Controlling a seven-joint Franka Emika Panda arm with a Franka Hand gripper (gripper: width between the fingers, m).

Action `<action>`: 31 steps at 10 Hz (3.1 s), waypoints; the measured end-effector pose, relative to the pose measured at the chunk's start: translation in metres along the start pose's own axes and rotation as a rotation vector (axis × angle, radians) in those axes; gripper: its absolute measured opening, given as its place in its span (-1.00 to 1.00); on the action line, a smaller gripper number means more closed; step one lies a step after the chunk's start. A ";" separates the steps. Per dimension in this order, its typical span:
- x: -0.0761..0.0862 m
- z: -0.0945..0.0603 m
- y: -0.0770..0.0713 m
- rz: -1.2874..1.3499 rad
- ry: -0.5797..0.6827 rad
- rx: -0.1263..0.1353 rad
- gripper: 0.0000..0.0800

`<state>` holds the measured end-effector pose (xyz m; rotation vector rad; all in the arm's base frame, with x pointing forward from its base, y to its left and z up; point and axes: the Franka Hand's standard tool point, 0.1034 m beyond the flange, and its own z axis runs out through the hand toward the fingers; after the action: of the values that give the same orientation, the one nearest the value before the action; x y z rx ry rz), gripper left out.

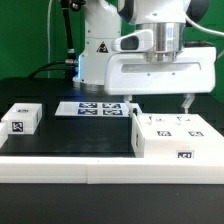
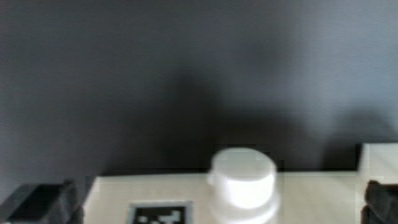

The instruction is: Assemble cabinet

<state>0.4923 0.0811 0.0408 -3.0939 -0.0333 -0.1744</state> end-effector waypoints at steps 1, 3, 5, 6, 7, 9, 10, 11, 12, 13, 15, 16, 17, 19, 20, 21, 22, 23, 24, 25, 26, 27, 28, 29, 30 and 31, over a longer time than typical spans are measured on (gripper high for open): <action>0.000 0.000 -0.001 -0.004 0.000 0.000 0.99; 0.000 0.000 -0.001 -0.007 0.000 0.000 0.99; -0.001 0.001 -0.001 -0.005 -0.002 0.000 0.99; -0.005 0.011 -0.002 0.007 -0.011 -0.004 0.99; -0.008 0.023 -0.003 0.002 -0.015 -0.012 0.99; -0.009 0.032 -0.003 -0.007 -0.006 -0.017 0.99; -0.009 0.033 0.000 -0.014 -0.003 -0.018 0.99; -0.009 0.033 0.001 -0.022 -0.003 -0.018 0.99; -0.009 0.033 0.000 -0.024 -0.003 -0.018 0.99; -0.009 0.033 0.000 -0.025 -0.003 -0.018 0.99; -0.009 0.033 0.000 -0.025 0.000 -0.018 0.99; -0.006 0.033 0.001 -0.024 0.022 -0.017 0.99; -0.003 0.034 0.005 -0.037 0.038 -0.017 0.99; -0.003 0.034 -0.002 -0.048 0.046 -0.015 0.99; -0.003 0.034 -0.001 -0.051 0.046 -0.015 0.64; -0.003 0.034 -0.001 -0.056 0.046 -0.015 0.64; -0.003 0.034 -0.001 -0.061 0.046 -0.015 0.22; -0.003 0.034 -0.001 -0.065 0.045 -0.015 -0.13; -0.003 0.034 -0.001 -0.067 0.045 -0.015 -0.47; -0.004 0.035 -0.002 -0.068 0.042 -0.015 -0.47; -0.005 0.035 -0.003 -0.071 0.042 -0.015 -0.49; -0.005 0.035 -0.004 -0.074 0.042 -0.015 -0.49; -0.005 0.035 -0.004 -0.075 0.042 -0.015 -0.49; -0.005 0.035 -0.004 -0.076 0.042 -0.015 -0.50; -0.005 0.035 -0.004 -0.077 0.042 -0.015 -0.50; -0.005 0.034 -0.004 -0.082 0.039 -0.015 -0.50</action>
Offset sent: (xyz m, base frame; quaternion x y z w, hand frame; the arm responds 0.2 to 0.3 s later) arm 0.0000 0.0000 0.0000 0.0000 0.0000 0.0000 1.0000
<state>0.4913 0.0867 0.0071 -3.1048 -0.1580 -0.2396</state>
